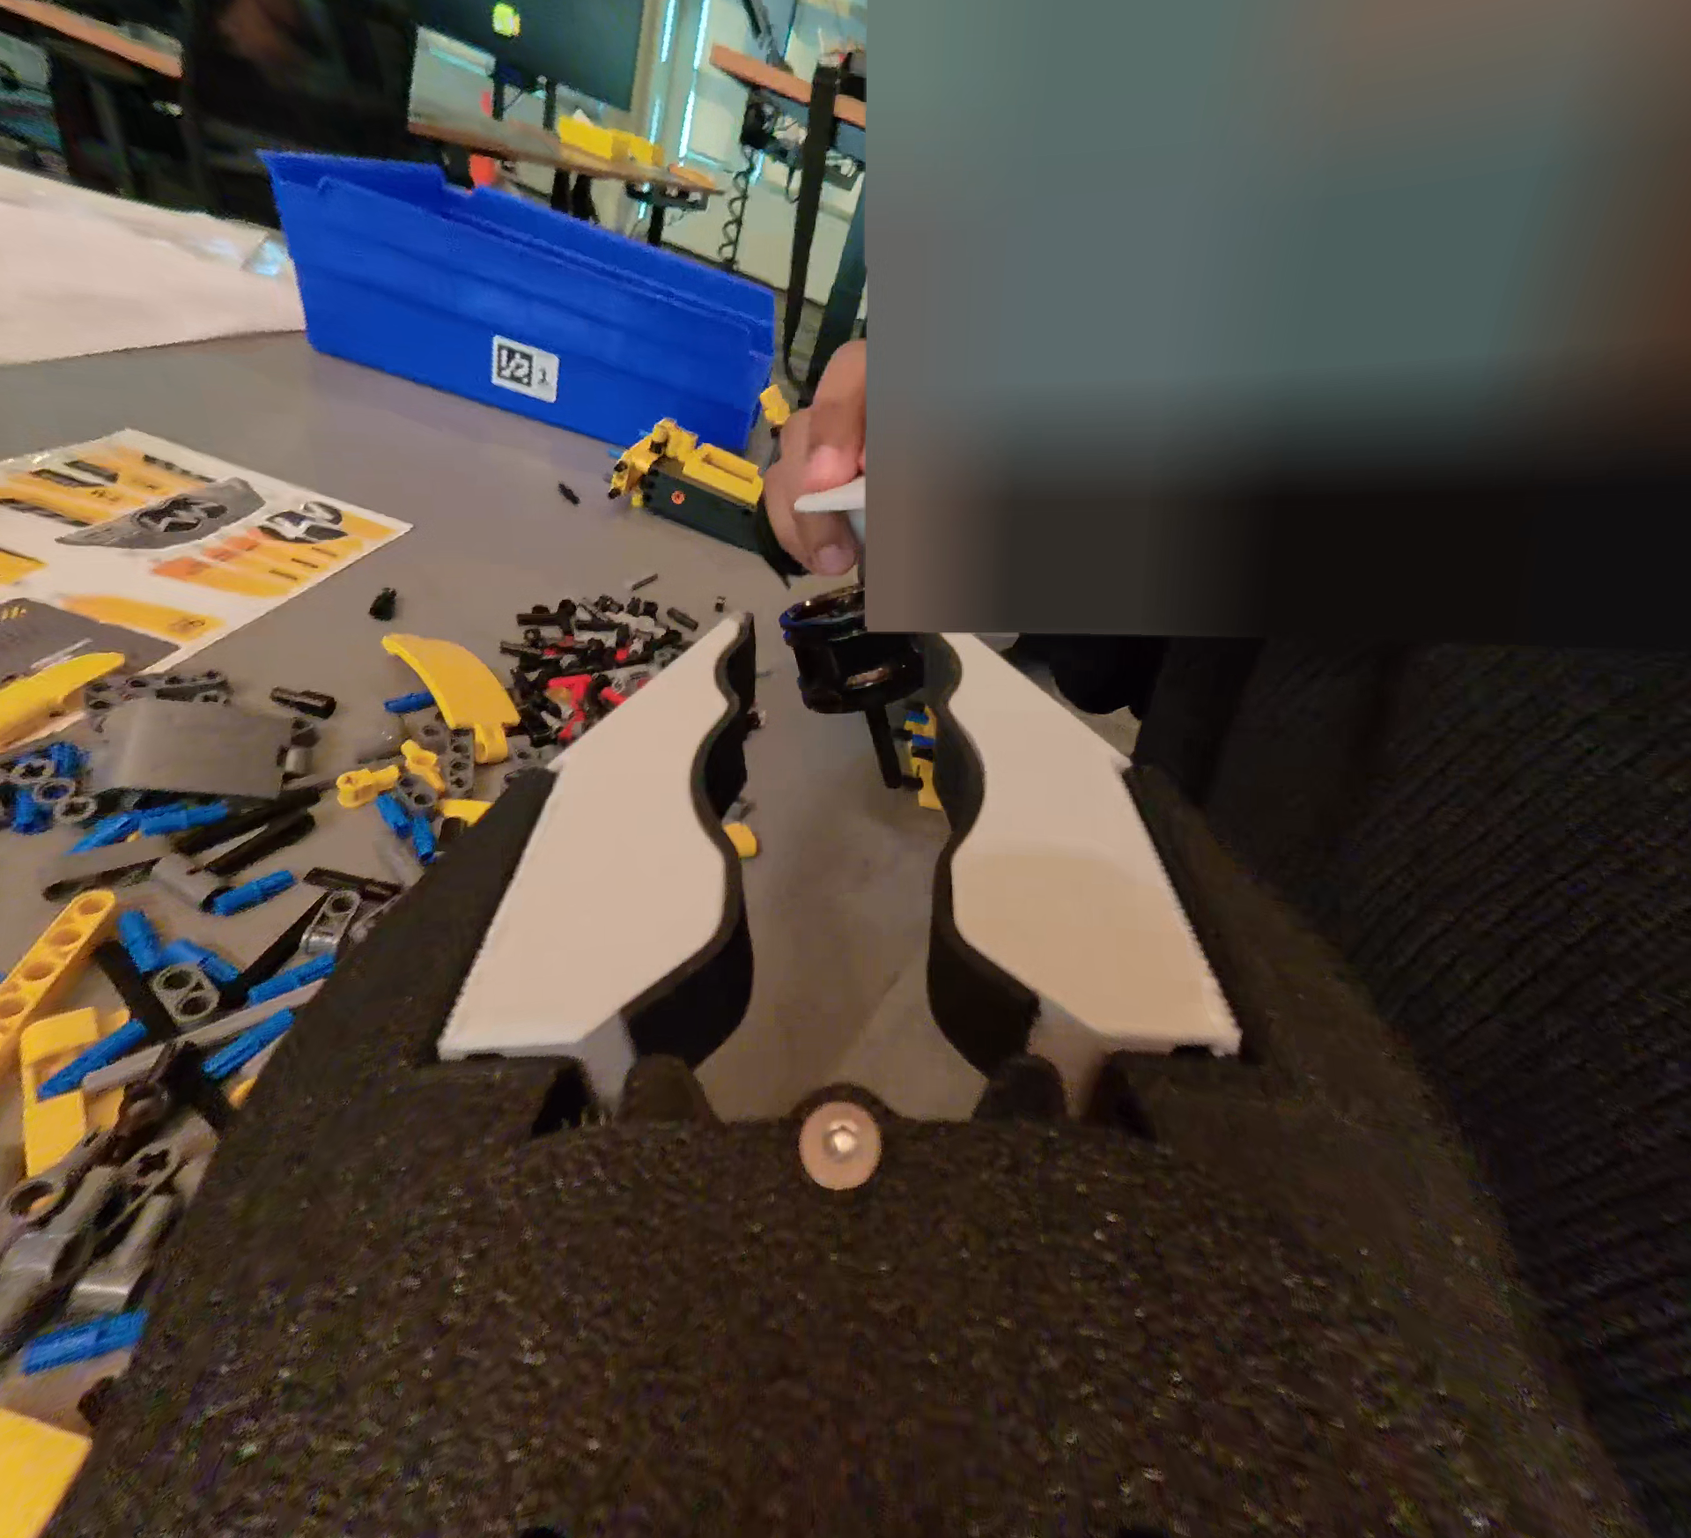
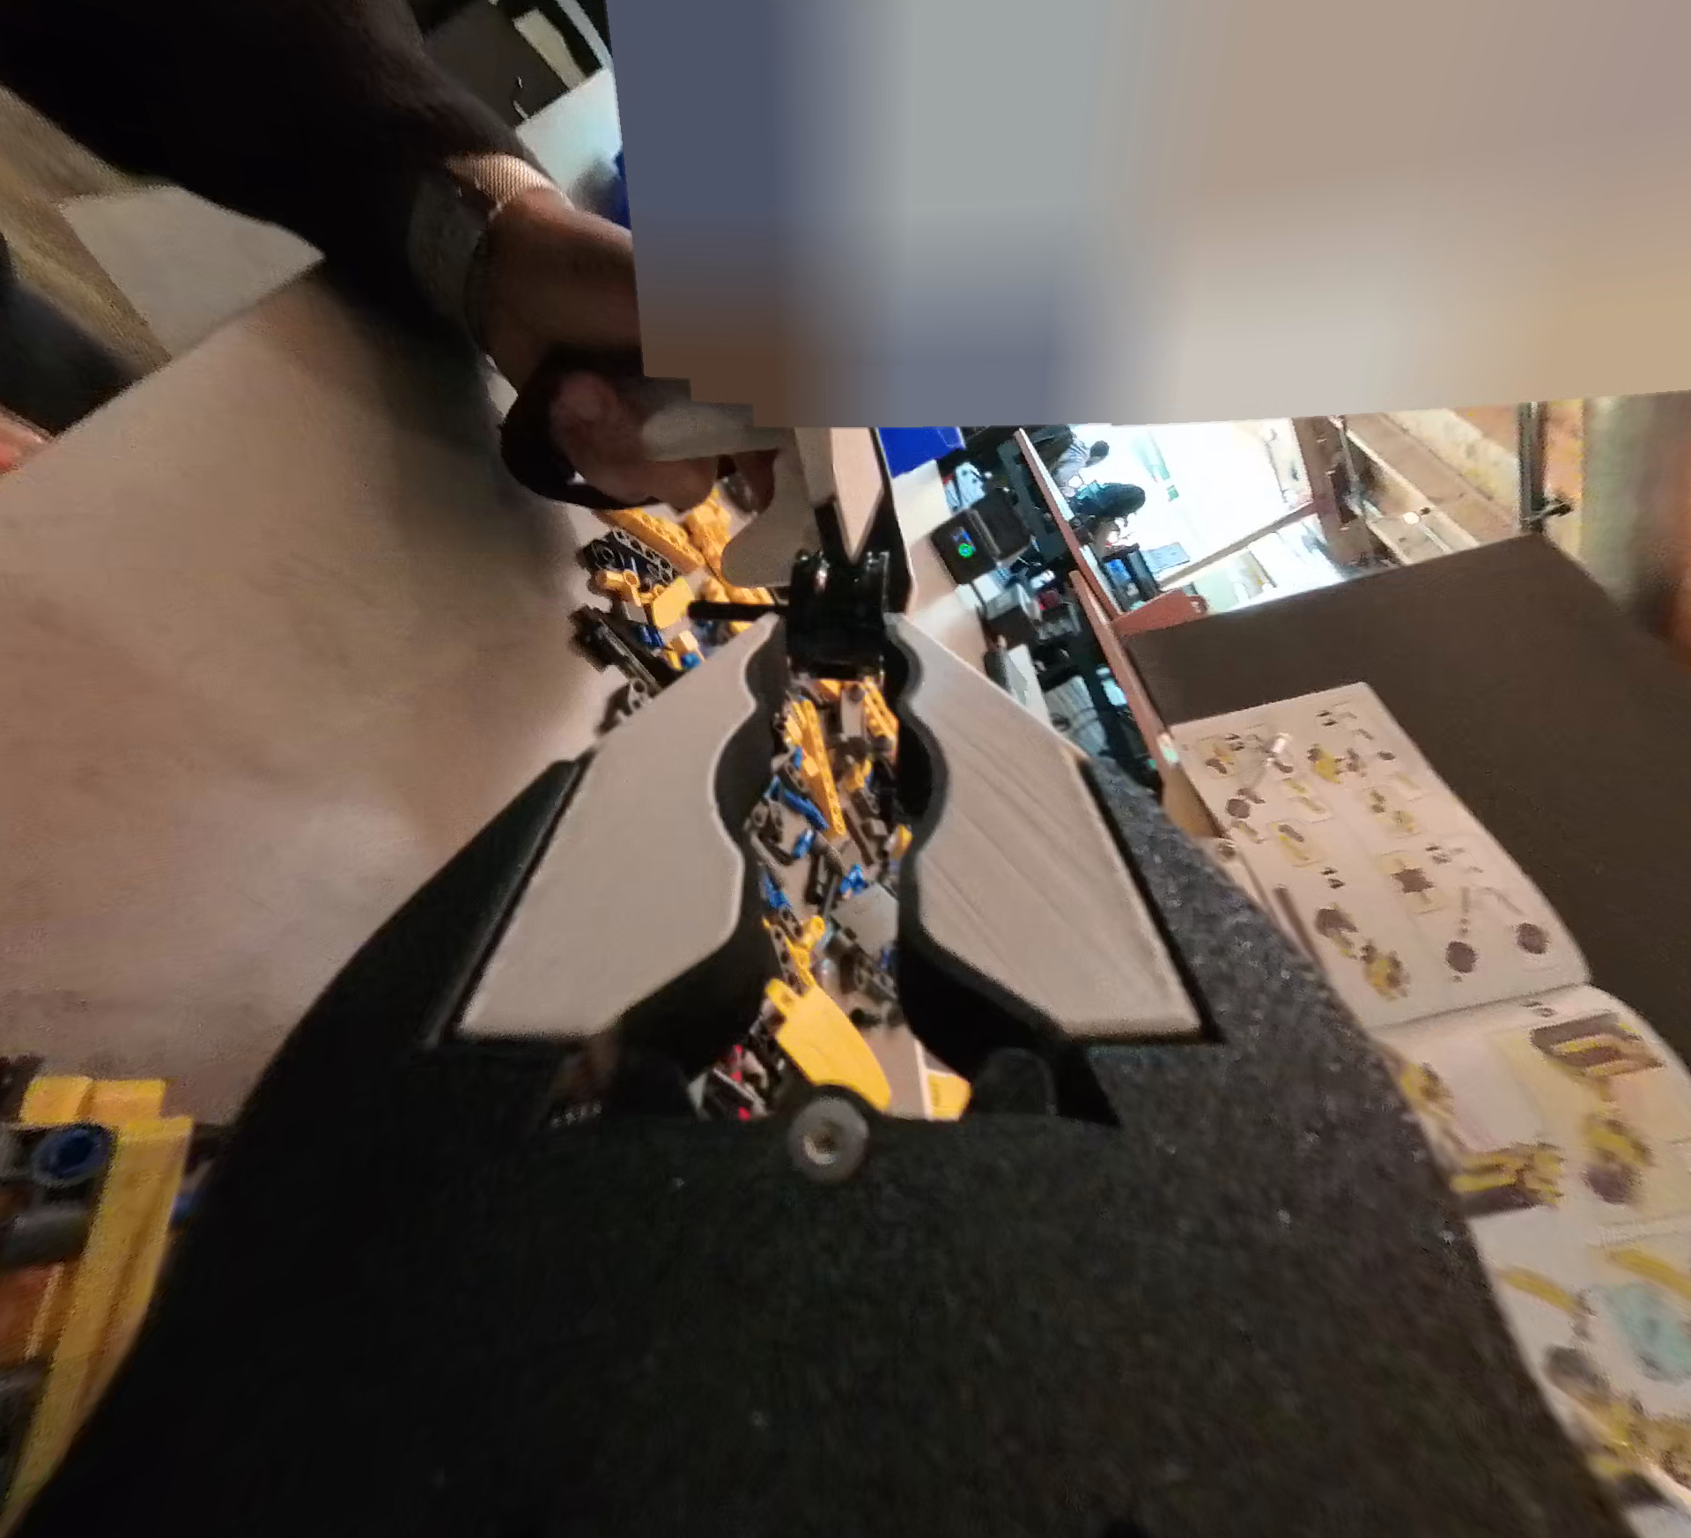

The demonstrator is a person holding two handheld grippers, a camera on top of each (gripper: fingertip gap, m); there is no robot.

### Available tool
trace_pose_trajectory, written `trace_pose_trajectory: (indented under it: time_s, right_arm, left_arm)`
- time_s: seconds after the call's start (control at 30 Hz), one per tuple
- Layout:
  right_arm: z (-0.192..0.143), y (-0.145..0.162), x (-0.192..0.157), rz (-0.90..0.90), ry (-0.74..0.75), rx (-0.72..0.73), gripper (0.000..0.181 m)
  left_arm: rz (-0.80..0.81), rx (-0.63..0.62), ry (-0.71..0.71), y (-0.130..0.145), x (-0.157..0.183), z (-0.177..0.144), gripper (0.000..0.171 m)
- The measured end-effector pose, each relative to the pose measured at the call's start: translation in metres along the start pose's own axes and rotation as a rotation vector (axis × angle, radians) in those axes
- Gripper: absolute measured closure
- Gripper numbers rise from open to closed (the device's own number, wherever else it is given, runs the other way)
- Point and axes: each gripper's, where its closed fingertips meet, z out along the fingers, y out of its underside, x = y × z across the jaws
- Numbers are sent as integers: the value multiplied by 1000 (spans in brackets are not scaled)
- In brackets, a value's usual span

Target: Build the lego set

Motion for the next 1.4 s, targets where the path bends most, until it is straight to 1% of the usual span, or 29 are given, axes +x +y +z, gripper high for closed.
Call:
trace_pose_trajectory:
  time_s: [0.1, 0.2, 0.27, 0.3, 0.33, 0.37, 0.43, 0.47, 0.57, 0.63, 0.67, 0.7, 0.73, 0.8, 0.9, 0.97, 1.03, 1.07, 1.1, 1.23, 1.33, 1.4]
  right_arm:
    - [1, 4, -1, -81, 18, -33, 161]
    - [1, 5, -3, -120, 13, -49, 162]
    - [1, 6, -6, -94, -2, -44, 161]
    - [1, 6, -7, -46, -18, -34, 161]
    - [1, 8, -7, 33, -31, -25, 158]
    - [1, 11, -7, 141, -46, -23, 149]
    - [2, 20, -7, 394, -111, -34, 123]
    - [1, 22, -3, 507, -126, -24, 118]
    - [-7, 17, 20, 813, -114, 102, 118]
    - [-7, 20, 36, 978, -71, 126, 119]
    - [-6, 23, 38, 1041, -57, 104, 121]
    - [-4, 25, 34, 1093, -75, 58, 128]
    - [-3, 30, 26, 1142, -105, -20, 132]
    - [0, 28, 5, 1223, -221, -139, 132]
    - [4, 7, -24, 1336, -412, -218, 131]
    - [6, -3, -36, 1353, -483, -283, 130]
    - [7, 0, -42, 1282, -469, -379, 130]
    - [8, 1, -43, 1249, -465, -418, 134]
    - [7, 1, -44, 1220, -470, -454, 144]
    - [5, 0, -48, 1129, -498, -589, 145]
    - [1, 0, -50, 1099, -535, -674, 145]
    - [1, 1, -52, 1100, -545, -707, 146]
  left_arm:
    - [4, -43, 0, 8, 1, 4, 137]
    - [14, -90, -3, 15, 1, 7, 141]
    - [43, -109, -21, 18, 0, 8, 141]
    - [53, -121, -29, 19, 0, 9, 141]
    - [66, -130, -42, 21, -1, 9, 141]
    - [85, -139, -62, 22, -3, 10, 141]
    - [137, -152, -115, 23, -9, 9, 141]
    - [165, -151, -141, 22, -11, 8, 142]
    - [252, -145, -216, 17, -14, 5, 142]
    - [280, -181, -242, 21, -10, 5, 142]
    - [289, -210, -254, 27, -7, 5, 142]
    - [289, -230, -259, 32, -3, 5, 142]
    - [270, -247, -254, 38, 2, 6, 141]
    - [244, -240, -257, 42, 9, 6, 141]
    - [247, -241, -276, 46, 14, 6, 141]
    - [292, -271, -303, 51, 16, 7, 141]
    - [337, -281, -323, 54, 19, 8, 142]
    - [354, -285, -337, 55, 19, 8, 141]
    - [373, -282, -339, 55, 21, 9, 141]
    - [431, -263, -375, 54, 25, 9, 142]
    - [453, -266, -400, 55, 26, 11, 141]
    - [462, -271, -414, 55, 25, 11, 142]
